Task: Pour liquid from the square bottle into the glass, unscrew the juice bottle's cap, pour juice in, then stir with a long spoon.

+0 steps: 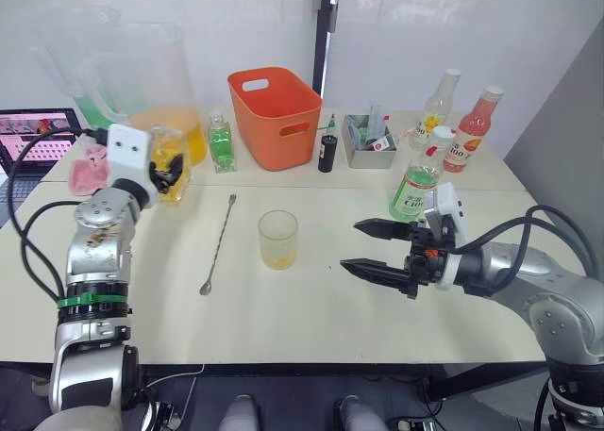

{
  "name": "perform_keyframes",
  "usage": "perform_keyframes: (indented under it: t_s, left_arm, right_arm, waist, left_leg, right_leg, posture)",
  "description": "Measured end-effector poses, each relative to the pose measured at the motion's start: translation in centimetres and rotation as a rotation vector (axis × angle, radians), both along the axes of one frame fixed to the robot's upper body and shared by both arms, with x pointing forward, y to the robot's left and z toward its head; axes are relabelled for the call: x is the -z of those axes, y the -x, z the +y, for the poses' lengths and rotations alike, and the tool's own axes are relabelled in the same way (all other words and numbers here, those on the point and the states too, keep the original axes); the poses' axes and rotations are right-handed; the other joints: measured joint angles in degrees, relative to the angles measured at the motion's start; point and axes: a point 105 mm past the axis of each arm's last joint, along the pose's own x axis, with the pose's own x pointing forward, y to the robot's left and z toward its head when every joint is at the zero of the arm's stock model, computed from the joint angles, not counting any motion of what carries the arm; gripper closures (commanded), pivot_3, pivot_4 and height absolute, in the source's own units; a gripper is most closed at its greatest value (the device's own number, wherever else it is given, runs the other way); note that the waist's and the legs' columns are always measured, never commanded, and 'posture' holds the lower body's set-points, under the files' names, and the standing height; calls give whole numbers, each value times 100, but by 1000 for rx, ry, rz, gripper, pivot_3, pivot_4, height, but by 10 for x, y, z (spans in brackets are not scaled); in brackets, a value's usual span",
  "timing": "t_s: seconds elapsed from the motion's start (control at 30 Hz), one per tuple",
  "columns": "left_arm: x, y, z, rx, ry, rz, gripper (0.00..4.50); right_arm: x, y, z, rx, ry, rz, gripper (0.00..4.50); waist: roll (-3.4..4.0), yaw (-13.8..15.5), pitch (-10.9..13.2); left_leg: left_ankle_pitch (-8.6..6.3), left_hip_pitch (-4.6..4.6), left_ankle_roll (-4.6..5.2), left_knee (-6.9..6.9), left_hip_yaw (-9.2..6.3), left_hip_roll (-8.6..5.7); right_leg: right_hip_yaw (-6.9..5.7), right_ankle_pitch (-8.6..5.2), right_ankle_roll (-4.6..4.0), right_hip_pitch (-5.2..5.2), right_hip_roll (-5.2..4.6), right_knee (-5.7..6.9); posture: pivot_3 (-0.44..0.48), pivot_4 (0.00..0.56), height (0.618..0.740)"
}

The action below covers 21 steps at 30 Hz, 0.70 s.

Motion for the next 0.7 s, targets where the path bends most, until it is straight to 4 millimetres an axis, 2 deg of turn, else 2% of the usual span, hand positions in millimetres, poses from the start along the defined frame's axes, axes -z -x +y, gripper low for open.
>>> perform_keyframes:
  t_s: [0.2,0.33,0.57,0.7]
  left_arm:
    - [16,5,23,-57,147,60,1704]
    - [28,10,33,-73,147,99,1704]
    - [31,13,33,-45,187,94,1704]
    - [32,13,27,21,213,96,1704]
  right_arm:
    - [1,-1,1,-13,3,9,15]
    - [1,-1,2,-14,3,11,15]
    - [0,-2,2,-15,3,9,15]
    - [-1,-3,2,-10,1,4,15]
  waist:
    - [-10,34,-4]
    - [-10,11,-4]
    - [-12,22,-5]
    - [-12,28,-5]
  left_leg:
    - [0,-3,-1,3,-1,-2]
    - [0,-2,0,2,-1,-1]
    - [0,-2,-1,3,-1,-1]
    - [0,-2,-1,3,-1,-2]
  right_leg:
    - [-2,0,0,1,-2,-3]
    - [-2,0,-1,0,-1,-1]
    - [-2,0,-1,1,-2,-1]
    - [-2,0,-1,1,-2,-2]
  posture:
    - [0,150,703]
    - [0,150,703]
    - [0,150,703]
    - [0,150,703]
